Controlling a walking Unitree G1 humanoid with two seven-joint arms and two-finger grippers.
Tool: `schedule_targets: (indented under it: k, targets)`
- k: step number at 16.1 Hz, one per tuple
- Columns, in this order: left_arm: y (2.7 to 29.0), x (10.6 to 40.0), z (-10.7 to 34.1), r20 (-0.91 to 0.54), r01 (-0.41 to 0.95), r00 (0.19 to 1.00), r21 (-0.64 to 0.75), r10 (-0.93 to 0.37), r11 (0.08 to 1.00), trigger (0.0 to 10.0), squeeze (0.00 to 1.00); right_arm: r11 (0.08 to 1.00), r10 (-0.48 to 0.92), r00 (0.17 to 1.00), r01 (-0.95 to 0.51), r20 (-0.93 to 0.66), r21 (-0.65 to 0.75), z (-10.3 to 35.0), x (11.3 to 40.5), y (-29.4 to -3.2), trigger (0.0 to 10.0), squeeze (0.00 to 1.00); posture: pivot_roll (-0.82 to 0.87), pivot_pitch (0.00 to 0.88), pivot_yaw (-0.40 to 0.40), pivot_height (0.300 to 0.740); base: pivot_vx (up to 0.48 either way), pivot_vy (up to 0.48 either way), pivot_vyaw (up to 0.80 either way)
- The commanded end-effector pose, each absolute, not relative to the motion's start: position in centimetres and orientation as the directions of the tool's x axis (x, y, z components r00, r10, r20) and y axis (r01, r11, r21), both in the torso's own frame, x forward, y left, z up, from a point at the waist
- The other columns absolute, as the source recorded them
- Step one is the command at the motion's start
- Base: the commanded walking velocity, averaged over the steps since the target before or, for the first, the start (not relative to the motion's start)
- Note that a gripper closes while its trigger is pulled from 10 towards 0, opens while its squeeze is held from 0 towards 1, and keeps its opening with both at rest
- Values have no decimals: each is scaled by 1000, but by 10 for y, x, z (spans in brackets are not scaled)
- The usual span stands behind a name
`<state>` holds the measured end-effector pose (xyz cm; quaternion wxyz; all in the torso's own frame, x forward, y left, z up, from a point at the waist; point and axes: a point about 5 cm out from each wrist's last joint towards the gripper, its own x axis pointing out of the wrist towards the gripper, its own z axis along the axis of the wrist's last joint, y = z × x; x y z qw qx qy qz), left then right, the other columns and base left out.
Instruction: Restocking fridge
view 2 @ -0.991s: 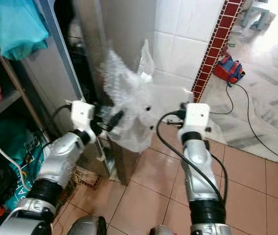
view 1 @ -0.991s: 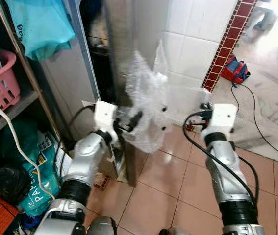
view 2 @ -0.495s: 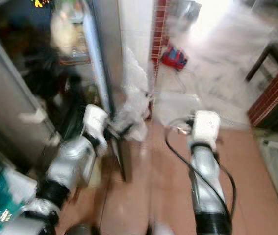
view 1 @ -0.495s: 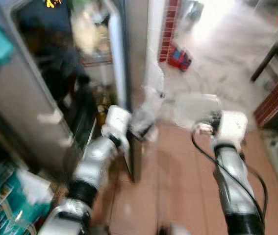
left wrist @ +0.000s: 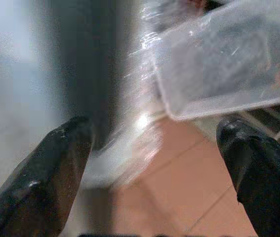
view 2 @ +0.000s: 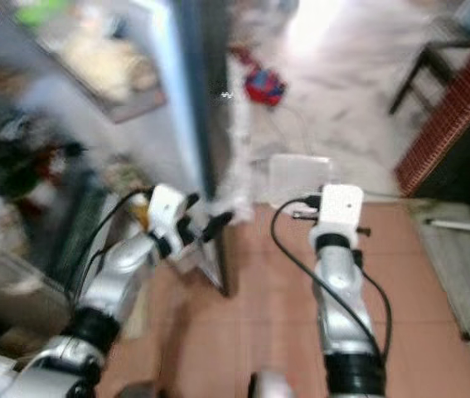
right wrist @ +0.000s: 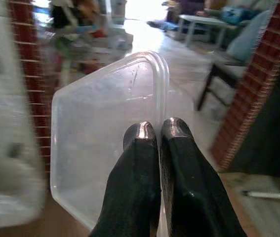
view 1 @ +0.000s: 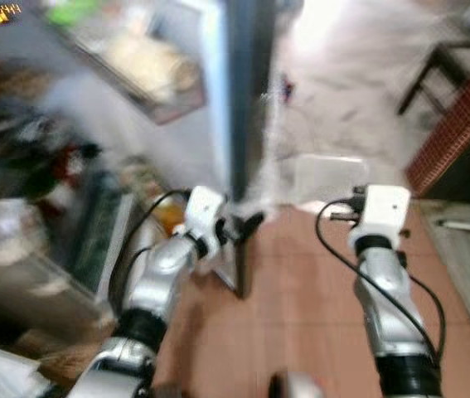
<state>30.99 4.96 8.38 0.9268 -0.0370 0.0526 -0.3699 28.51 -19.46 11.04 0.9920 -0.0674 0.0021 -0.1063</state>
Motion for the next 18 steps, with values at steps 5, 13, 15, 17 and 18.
schedule_targets:
  k: [5, 13, 15, 17, 18]
  targets:
    - [55, 314, 82, -99, 656, 748, -48, -657, 754, 10000, 0, 969, -215, 976, 216, 20, -120, 114, 286, -191, 10000, 0, 12, 50, 17, 740, 149, 0, 0]
    - [65, 322, 84, -90, 574, 815, -8, -572, 819, 10000, 0, 964, -230, 973, 228, 0, -135, 110, 283, -192, 10000, 0, 12, 51, 15, 740, 0, 0, 0]
    - [65, 324, 85, -86, 565, 822, -3, -563, 825, 10000, 0, 959, -248, 969, 244, -15, -141, 107, 281, -195, 10000, 0, 9, 53, 17, 740, 322, 0, 0]
    - [64, 324, 85, -85, 566, 821, -1, -564, 824, 10000, 0, 954, -267, 964, 261, -22, -145, 106, 280, -197, 10000, 0, 7, 54, 19, 740, 332, 0, 0]
    - [63, 324, 85, -85, 567, 821, 1, -565, 824, 10000, 0, 952, -274, 962, 267, -26, -153, 105, 280, -198, 10000, 0, 8, 56, 20, 740, 330, 0, 0]
